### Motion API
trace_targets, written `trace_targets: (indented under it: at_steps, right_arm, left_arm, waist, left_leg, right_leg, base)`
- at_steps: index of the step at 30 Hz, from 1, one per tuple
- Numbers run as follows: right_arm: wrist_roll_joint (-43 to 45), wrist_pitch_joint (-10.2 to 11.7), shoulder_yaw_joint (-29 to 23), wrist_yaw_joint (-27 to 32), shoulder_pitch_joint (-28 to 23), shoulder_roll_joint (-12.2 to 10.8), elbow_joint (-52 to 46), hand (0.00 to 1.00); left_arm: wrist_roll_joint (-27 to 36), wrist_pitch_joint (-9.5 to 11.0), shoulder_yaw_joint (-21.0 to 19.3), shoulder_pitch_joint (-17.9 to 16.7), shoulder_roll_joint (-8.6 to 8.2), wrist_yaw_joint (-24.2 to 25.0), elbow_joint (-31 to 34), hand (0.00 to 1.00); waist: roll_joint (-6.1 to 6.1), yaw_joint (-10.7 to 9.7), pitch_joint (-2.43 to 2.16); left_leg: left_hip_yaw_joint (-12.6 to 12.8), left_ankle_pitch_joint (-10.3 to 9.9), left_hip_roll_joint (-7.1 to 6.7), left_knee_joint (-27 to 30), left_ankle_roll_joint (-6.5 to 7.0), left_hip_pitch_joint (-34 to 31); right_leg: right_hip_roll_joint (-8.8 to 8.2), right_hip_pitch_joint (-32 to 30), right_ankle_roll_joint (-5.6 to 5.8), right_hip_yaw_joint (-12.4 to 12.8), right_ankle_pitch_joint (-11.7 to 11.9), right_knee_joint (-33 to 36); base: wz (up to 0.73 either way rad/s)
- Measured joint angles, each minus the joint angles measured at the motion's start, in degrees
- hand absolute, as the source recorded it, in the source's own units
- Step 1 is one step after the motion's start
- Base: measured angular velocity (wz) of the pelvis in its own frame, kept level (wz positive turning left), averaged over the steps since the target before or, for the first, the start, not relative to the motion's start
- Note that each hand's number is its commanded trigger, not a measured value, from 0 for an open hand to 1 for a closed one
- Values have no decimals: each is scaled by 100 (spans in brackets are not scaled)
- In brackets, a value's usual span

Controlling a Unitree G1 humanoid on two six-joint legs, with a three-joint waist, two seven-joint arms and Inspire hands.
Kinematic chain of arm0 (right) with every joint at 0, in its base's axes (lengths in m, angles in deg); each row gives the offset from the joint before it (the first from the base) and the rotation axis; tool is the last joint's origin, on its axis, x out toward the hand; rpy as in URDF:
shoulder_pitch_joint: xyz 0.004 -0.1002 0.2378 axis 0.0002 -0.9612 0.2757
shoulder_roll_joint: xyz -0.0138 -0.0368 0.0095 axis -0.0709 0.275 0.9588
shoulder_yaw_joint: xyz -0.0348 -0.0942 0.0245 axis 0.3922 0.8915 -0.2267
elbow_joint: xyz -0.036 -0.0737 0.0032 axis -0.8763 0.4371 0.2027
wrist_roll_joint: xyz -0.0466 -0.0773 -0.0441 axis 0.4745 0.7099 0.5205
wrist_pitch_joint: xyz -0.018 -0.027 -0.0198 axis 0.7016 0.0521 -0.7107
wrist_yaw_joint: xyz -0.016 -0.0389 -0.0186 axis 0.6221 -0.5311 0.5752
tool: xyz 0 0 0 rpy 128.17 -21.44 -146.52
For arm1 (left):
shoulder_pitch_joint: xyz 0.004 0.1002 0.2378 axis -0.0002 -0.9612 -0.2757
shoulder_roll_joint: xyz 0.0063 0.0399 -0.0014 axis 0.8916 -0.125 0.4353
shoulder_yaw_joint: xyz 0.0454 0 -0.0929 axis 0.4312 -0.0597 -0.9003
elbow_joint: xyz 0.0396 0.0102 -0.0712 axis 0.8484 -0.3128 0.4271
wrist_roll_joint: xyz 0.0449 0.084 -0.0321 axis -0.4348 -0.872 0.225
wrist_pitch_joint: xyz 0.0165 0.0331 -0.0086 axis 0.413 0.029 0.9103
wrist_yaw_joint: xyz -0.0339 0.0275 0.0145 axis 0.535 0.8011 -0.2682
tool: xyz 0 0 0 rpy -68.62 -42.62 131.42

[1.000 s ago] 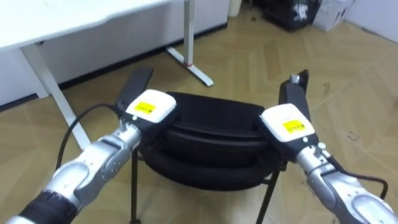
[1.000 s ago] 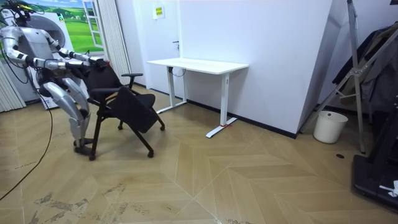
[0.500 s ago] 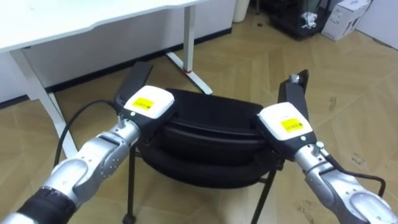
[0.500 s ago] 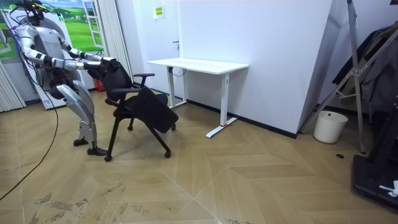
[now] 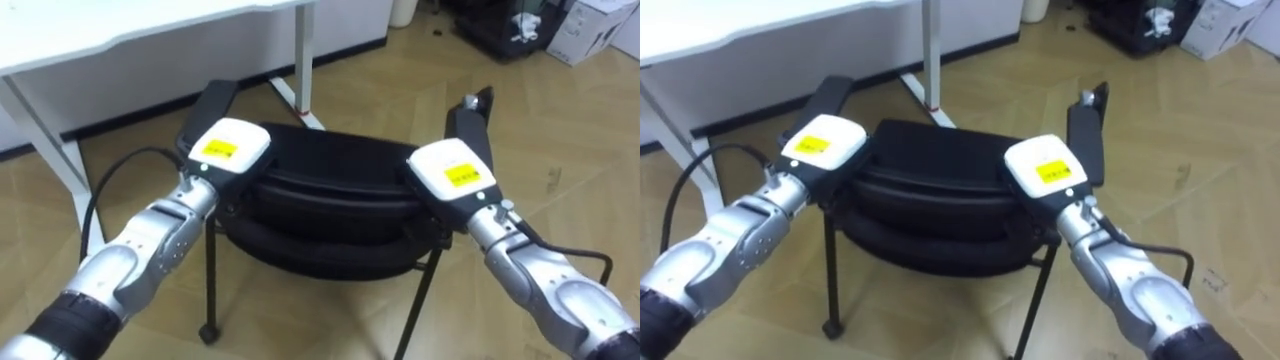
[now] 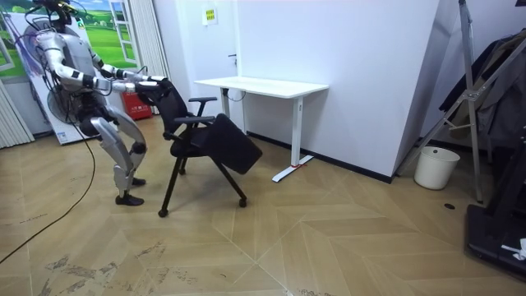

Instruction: Push chair

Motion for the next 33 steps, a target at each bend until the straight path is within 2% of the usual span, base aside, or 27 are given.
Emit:
trace_targets:
  at_steps: [1, 3, 4, 5, 7, 10, 11, 12, 13, 17, 19, 21, 22, 23, 24, 25, 26, 27, 28, 29, 30, 32, 33]
  right_arm:
    - [1, -3, 8, -1, -1, 2, -7, 100]
    - [5, -26, 14, -5, 5, 6, -32, 100]
    - [7, -36, 5, -5, 15, 7, -43, 100]
    - [27, -44, -2, -5, 48, 8, -52, 100]
    - [61, -58, -4, -33, 80, 11, -69, 100]
    - [61, -90, -2, -65, 83, 16, -80, 100]
    - [61, -114, 7, -86, 82, 20, -97, 100]
    - [60, -125, 13, -103, 70, 13, -98, 100]
    - [56, -128, 9, -108, 55, 12, -112, 100]
    - [51, -180, 9, -163, 33, 70, -257, 100]
    - [32, -188, 58, -163, 34, 98, -284, 100]
    - [12, -245, 141, -200, 27, 110, -356, 100]
    - [16, -265, 149, -222, 26, 110, -395, 100]
    - [16, -324, 190, -264, 25, 102, -457, 100]
    - [9, -385, 249, -317, 26, 62, -473, 100]
    - [7, -402, 293, -374, 28, 11, -465, 100]
    - [0, -407, 311, -380, 28, -7, -460, 100]
    - [-79, -397, 353, -389, 32, 4, -457, 100]
    - [-122, -373, 353, -400, 34, 4, -454, 100]
    - [-168, -336, 370, -420, 38, -18, -417, 100]
    - [-207, -281, 368, -417, 62, -16, -382, 100]
    - [-229, -172, 370, -410, 202, -13, -255, 100]
    - [-231, -158, 369, -402, 268, -8, -243, 100]
  left_arm:
    - [-9, -19, -4, -20, -6, -4, 16, 100]
    - [-21, -62, -10, -38, 1, -5, 74, 100]
    - [-21, -85, -9, -43, 13, -5, 110, 100]
    - [-21, -140, -12, -60, 58, -3, 178, 100]
    - [-24, -216, -17, -114, 76, 4, 295, 100]
    - [-18, -303, -12, -169, 67, 53, 372, 100]
    - [-10, -321, -10, -186, 62, 72, 388, 100]
    - [-10, -334, -10, -198, 72, 127, 425, 100]
    - [-11, -359, -7, -195, 78, 171, 457, 100]
    - [-18, -451, -12, -190, 96, 316, 614, 100]
    - [-18, -468, -4, -193, 90, 341, 625, 100]
    - [-18, -486, -33, -227, 128, 498, 723, 100]
    - [-18, -481, -56, -232, 146, 531, 751, 100]
    - [-20, -481, -65, -260, 211, 555, 820, 100]
    - [-46, -481, -138, -335, 229, 564, 870, 100]
    - [-107, -473, -208, -438, 260, 589, 946, 100]
    - [-133, -456, -230, -458, 274, 604, 963, 100]
    - [-148, -436, -233, -448, 296, 641, 971, 100]
    - [-155, -441, -235, -446, 299, 651, 982, 100]
    - [-198, -458, -239, -456, 301, 663, 990, 100]
    - [-240, -508, -232, -449, 272, 666, 1003, 100]
    - [-275, -567, -239, -444, 243, 666, 1026, 100]
    - [-289, -608, -277, -432, 240, 667, 1079, 100]
  waist:
    - [1, 0, 0]
    - [11, 17, -7]
    - [15, 18, -7]
    - [36, 11, -19]
    - [97, 17, -25]
    - [194, 3, -19]
    - [239, -3, -17]
    - [255, 0, -22]
    - [247, -13, -23]
    - [214, -75, -28]
    - [159, -3, -32]
    - [41, 52, -81]
    - [19, 67, -80]
    - [-57, 97, -98]
    - [-143, 160, -136]
    - [-163, 180, -172]
    - [-175, 174, -169]
    - [-221, 171, -162]
    - [-247, 171, -154]
    - [-322, 194, -168]
    - [-321, 189, -145]
    - [-347, 232, -149]
    - [-357, 333, -148]
  left_leg:
    - [49, 9, 4, -152, 1, -56]
    - [325, 74, -3, -819, 3, -231]
    - [415, 80, -18, -980, 2, -271]
    - [555, 169, -75, -1272, 48, -355]
    - [684, 538, -229, -1663, 144, -408]
    - [813, 830, -387, -1730, 198, -415]
    - [832, 938, -494, -1754, 253, -393]
    - [859, 1041, -614, -1832, 372, -346]
    - [873, 1023, -630, -1848, 454, -333]
    - [817, 993, -816, -1981, 500, -302]
    - [875, 961, -886, -2107, 548, -200]
    - [1111, 899, -989, -2201, 622, -106]
    - [1173, 856, -1026, -2238, 668, -71]
    - [1220, 704, -1155, -2356, 879, 16]
    - [1201, 631, -1196, -2417, 967, 54]
    - [1043, 616, -1212, -2377, 948, 55]
    - [898, 584, -1267, -2348, 932, 53]
    - [712, 571, -1415, -2314, 945, 51]
    - [674, 557, -1483, -2277, 969, 48]
    - [512, 465, -1590, -2162, 966, 58]
    - [401, 374, -1643, -2066, 948, 54]
    - [253, 312, -1701, -2011, 952, 40]
    - [242, 250, -1711, -1944, 932, 1]
  right_leg:
    - [18, 51, 0, -27, 0, -59]
    - [61, 178, -18, -171, -13, -201]
    - [65, 180, -20, -206, -17, -212]
    - [62, 209, -23, -385, -21, -276]
    - [69, 388, 5, -905, -35, -490]
    - [89, 579, 80, -1274, -78, -609]
    - [89, 662, 122, -1422, -117, -619]
    - [91, 714, 156, -1464, -173, -590]
    - [91, 735, 177, -1508, -196, -591]
    - [-4, 772, 260, -1720, -270, -582]
    - [-72, 814, 287, -1767, -338, -544]
    - [-256, 913, 457, -2150, -483, -509]
    - [-285, 954, 527, -2265, -519, -516]
    - [-366, 1016, 748, -2455, -615, -459]
    - [-468, 1038, 1251, -2545, -654, -220]
    - [-587, 953, 1628, -2410, -529, 340]
    - [-656, 874, 1647, -2217, -427, 650]
    - [-746, 677, 1401, -1748, -215, 1204]
    - [-783, 606, 1278, -1591, -136, 1451]
    - [-848, 510, 1099, -1396, -17, 1848]
    - [-868, 469, 949, -1296, 106, 2038]
    - [-797, 451, 952, -1157, 204, 2052]
    - [-693, 450, 966, -1101, 226, 1985]
  base:
    - [5]
    - [4]
    - [0]
    - [-5]
    - [-4]
    - [-1]
    - [0]
    - [0]
    - [19]
    - [25]
    - [18]
    - [24]
    - [27]
    - [26]
    - [31]
    - [30]
    - [50]
    - [53]
    - [65]
    - [69]
    - [68]
    - [54]
    - [41]
